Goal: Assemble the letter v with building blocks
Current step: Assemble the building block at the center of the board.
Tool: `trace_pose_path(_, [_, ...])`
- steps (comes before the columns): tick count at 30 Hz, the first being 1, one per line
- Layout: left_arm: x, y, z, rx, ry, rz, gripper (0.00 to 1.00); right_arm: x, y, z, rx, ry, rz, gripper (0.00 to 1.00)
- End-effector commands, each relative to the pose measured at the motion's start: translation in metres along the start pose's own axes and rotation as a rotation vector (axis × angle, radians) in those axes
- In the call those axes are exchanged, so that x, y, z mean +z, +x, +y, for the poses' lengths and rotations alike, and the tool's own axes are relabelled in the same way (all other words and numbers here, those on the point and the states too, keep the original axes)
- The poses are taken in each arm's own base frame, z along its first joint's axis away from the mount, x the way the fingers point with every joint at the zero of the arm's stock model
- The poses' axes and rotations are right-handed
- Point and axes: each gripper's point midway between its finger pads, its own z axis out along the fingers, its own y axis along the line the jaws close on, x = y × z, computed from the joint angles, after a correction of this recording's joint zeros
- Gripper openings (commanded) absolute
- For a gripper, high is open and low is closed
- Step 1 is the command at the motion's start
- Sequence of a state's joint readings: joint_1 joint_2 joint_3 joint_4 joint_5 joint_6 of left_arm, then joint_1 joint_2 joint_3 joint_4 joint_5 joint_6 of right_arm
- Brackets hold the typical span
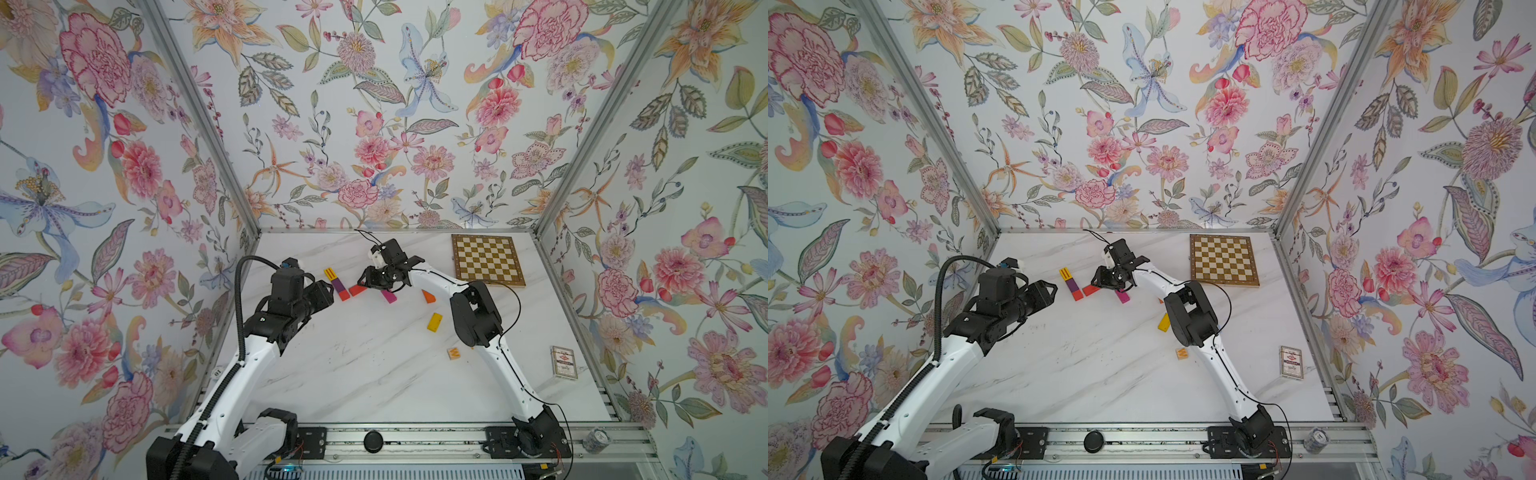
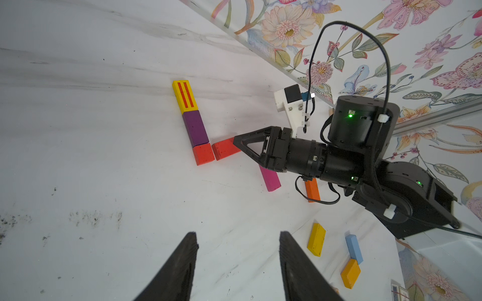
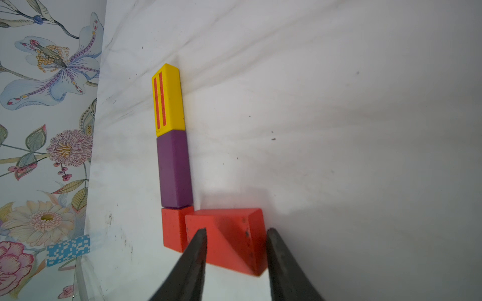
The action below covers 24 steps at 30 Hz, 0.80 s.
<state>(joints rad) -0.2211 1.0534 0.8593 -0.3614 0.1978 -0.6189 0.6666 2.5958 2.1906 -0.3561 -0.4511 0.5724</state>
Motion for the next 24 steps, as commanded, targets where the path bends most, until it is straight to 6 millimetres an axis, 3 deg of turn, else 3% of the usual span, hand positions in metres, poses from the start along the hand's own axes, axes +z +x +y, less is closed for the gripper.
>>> trace_pose_path(1, [-0.0007,0.0029,0.0008,-0.002,-0.003,0.009,0.54,-0.0008,0.0099,-0.0056,0.017,0.038,0.034,0.4])
trace_pose_path(24, [-0.0014,0.0044,0.0022,0.0,-0.008,0.012,0.54,0.0047,0.0137,-0.0053,0.029,0.033,0.045,0.34])
